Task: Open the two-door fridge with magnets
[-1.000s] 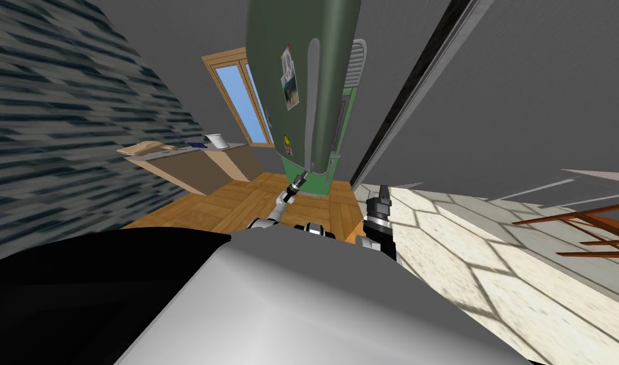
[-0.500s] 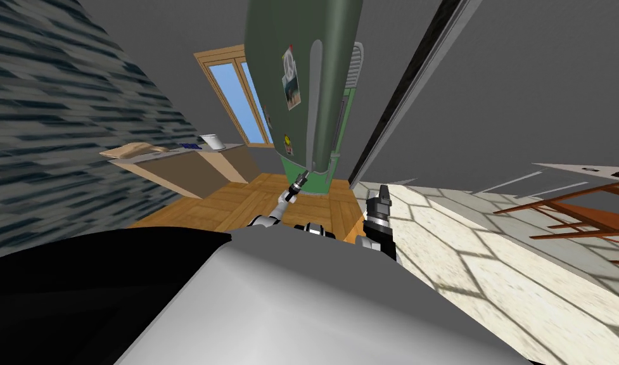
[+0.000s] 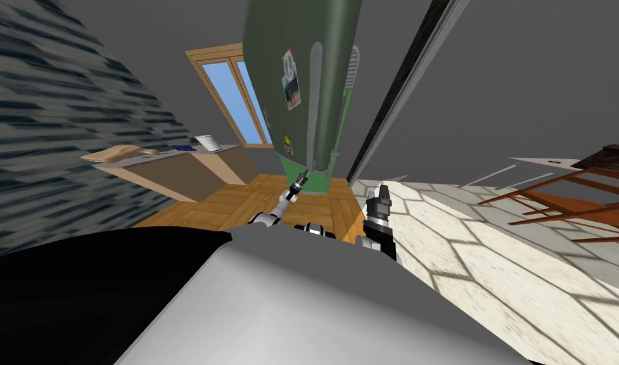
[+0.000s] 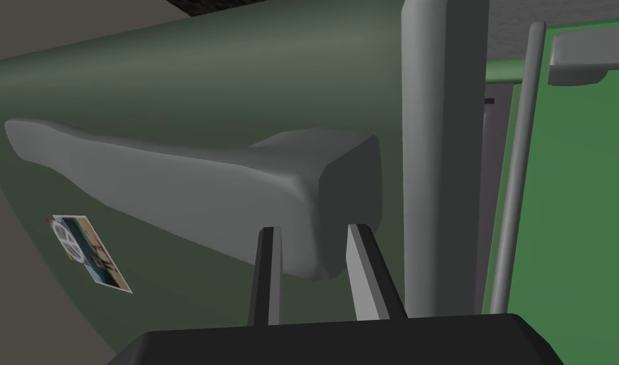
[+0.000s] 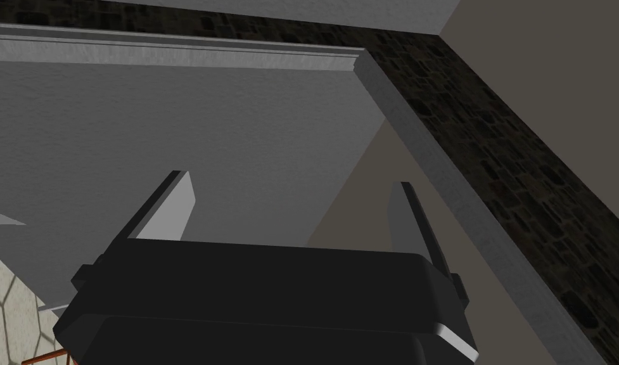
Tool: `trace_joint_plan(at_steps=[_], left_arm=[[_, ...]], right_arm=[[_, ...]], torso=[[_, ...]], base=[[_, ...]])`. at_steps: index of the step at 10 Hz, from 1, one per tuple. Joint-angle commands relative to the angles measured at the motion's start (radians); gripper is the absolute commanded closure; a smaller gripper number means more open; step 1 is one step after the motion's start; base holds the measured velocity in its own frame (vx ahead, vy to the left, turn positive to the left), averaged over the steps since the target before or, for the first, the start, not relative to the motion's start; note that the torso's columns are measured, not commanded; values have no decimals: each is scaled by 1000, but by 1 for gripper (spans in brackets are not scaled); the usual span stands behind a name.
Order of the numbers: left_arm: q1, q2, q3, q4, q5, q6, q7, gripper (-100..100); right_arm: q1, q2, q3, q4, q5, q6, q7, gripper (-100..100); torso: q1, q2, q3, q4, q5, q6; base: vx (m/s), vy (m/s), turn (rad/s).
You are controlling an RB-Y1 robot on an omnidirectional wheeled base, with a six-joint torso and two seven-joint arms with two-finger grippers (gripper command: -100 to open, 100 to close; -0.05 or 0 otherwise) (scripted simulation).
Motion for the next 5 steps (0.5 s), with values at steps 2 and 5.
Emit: trace_joint_plan(at_steps=[2,5], left_arm=[[-54,25,-39,18,98,28,-66,100],[-91,39,-96,62,175,52,-134,100]], right_arm=[[0,0,0,0,0,0,0,0],[0,0,0,0,0,0,0,0]], torso=[[5,9,6,-1,3,2],[-1,6,4,-4,1,5]], base=[[-95,139,-132],[-125,157,-141]])
